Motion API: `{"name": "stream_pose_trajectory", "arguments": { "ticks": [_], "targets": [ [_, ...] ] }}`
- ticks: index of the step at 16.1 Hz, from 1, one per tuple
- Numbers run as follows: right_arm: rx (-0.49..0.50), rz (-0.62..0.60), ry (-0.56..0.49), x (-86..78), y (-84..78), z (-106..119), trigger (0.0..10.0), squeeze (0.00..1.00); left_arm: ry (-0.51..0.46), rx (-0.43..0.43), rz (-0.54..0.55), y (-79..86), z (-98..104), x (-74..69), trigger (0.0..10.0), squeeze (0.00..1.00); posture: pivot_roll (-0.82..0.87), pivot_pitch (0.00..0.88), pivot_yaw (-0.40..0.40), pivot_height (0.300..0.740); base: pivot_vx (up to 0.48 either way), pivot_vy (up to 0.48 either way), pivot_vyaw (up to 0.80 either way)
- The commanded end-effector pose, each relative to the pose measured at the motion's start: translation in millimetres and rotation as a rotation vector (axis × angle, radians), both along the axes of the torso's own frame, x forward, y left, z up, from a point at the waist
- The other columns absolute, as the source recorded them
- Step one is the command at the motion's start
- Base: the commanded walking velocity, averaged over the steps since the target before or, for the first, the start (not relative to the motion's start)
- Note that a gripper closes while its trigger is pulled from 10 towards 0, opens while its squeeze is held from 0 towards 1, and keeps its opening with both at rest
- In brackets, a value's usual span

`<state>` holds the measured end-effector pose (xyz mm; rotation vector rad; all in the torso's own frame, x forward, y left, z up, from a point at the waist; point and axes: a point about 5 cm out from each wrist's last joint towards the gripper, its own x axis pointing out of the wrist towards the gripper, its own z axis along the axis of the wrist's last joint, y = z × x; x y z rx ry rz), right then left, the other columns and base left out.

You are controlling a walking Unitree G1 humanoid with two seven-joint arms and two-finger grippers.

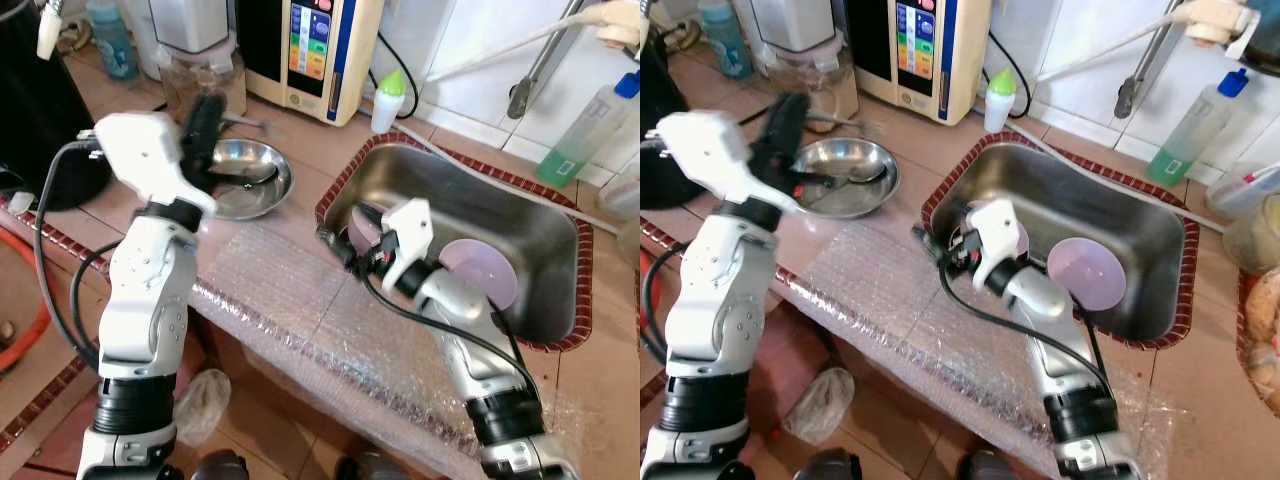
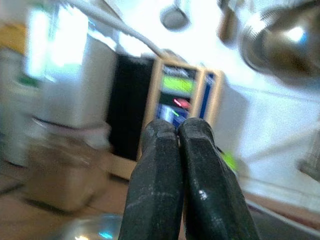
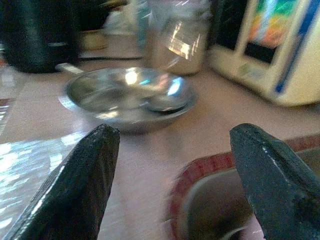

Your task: Kitchen organization

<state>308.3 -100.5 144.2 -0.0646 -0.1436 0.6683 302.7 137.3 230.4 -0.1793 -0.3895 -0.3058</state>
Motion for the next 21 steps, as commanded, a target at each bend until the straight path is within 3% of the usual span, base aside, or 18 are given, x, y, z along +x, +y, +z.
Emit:
{"name": "stream_pose_trajectory", "arguments": {
  "ticks": [1, 4, 5, 7, 11, 12, 13, 17, 21],
  "targets": [
    [-0.009, -0.057, -0.024, 4.8, -7.8, 2.1, 10.0, 0.00, 0.037, -0.019, -0.066, -8.4, -1.1, 1.9, 0.0, 0.00, 0.04, 0.010, -0.027, 0.740, 0.000, 0.000, 0.00],
    [-0.009, -0.123, -0.064, 13.7, -14.2, 6.4, 10.0, 0.00, 0.004, 0.121, -0.254, -27.3, 3.2, 4.0, 0.0, 0.00, 0.04, 0.000, -0.012, 0.740, 0.000, 0.000, 0.00],
    [0.006, -0.144, -0.070, 15.5, -15.1, 7.1, 10.0, 0.00, 0.007, 0.111, -0.279, -31.7, 5.1, 5.6, 0.0, 0.00, 0.04, 0.000, -0.010, 0.740, 0.000, 0.000, 0.00],
    [0.019, -0.159, -0.073, 17.5, -13.9, 6.5, 10.0, 0.00, -0.008, 0.179, -0.353, -44.1, 5.6, 6.2, 0.0, 0.00, 0.04, 0.000, -0.006, 0.740, 0.000, 0.000, 0.00],
    [0.014, -0.187, -0.092, 18.6, -15.6, 5.3, 10.0, 0.00, 0.040, 0.283, -0.505, -64.0, -13.0, 1.2, 0.0, 0.00, 0.03, 0.000, 0.011, 0.740, 0.000, 0.000, 0.00],
    [0.029, -0.194, -0.081, 20.1, -18.4, 4.3, 7.2, 0.00, 0.054, 0.307, -0.529, -68.7, -20.0, 0.5, 0.0, 0.00, 0.02, 0.000, 0.012, 0.740, 0.000, 0.000, 0.00],
    [0.021, -0.196, -0.078, 20.7, -20.0, 3.2, 0.0, 0.00, 0.057, 0.305, -0.532, -70.1, -21.4, 0.3, 0.0, 0.00, 0.02, 0.000, 0.010, 0.740, 0.000, 0.000, 0.00],
    [0.008, -0.207, -0.062, 24.2, -25.9, 1.1, 0.0, 0.00, 0.059, 0.319, -0.531, -72.1, -26.3, 1.7, 0.0, 0.00, 0.02, 0.000, 0.005, 0.740, 0.000, 0.000, 0.00],
    [0.081, -0.189, 0.003, 28.5, -32.8, 0.9, 0.0, 0.00, 0.061, 0.318, -0.514, -69.1, -29.0, 1.4, 0.0, 0.00, 0.02, 0.000, 0.002, 0.740, 0.000, 0.000, 0.00]
  ]
}}
